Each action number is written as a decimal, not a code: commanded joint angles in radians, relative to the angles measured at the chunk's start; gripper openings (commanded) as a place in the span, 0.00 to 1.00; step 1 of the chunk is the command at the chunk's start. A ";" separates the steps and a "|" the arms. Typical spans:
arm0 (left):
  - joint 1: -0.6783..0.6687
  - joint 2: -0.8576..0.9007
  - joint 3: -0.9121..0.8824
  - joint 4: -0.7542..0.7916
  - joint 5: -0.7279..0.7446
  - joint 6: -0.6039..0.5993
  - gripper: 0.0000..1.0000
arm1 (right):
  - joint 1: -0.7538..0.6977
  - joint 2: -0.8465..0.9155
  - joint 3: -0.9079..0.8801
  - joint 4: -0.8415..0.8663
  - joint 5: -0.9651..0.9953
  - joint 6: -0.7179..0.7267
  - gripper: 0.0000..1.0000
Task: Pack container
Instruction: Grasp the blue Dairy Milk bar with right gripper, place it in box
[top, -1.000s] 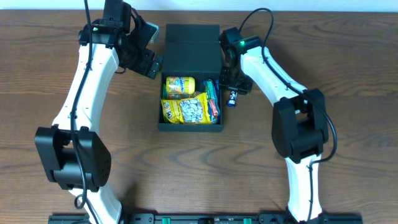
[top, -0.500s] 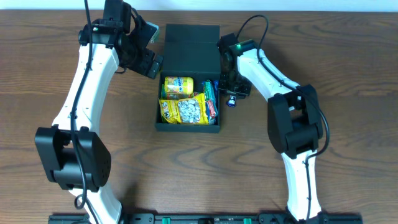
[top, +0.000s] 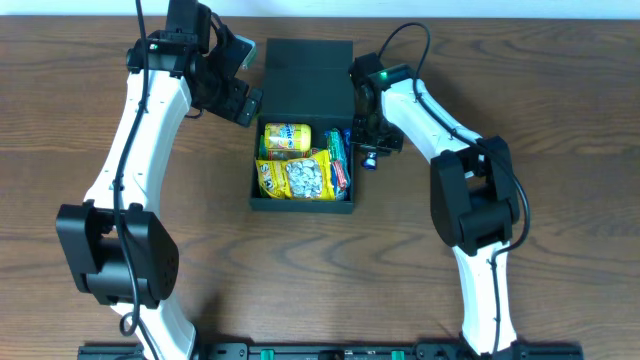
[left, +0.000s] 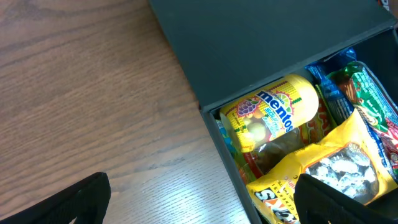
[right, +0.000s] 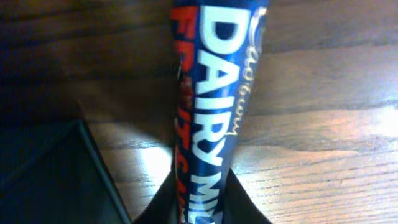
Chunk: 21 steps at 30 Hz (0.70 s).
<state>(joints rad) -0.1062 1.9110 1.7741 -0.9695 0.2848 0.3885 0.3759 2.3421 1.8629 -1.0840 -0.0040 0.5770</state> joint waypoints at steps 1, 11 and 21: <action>0.002 -0.022 0.009 -0.002 -0.003 -0.012 0.95 | 0.016 0.016 -0.026 0.004 0.000 -0.010 0.06; 0.002 -0.022 0.009 -0.002 -0.003 -0.012 0.95 | -0.060 -0.055 0.213 -0.229 -0.001 -0.093 0.02; 0.043 -0.028 0.010 0.029 0.002 -0.082 0.95 | 0.142 -0.145 0.277 -0.266 -0.032 -0.227 0.03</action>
<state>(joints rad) -0.0971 1.9110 1.7741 -0.9489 0.2855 0.3607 0.4595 2.1880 2.1658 -1.3518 -0.0204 0.4030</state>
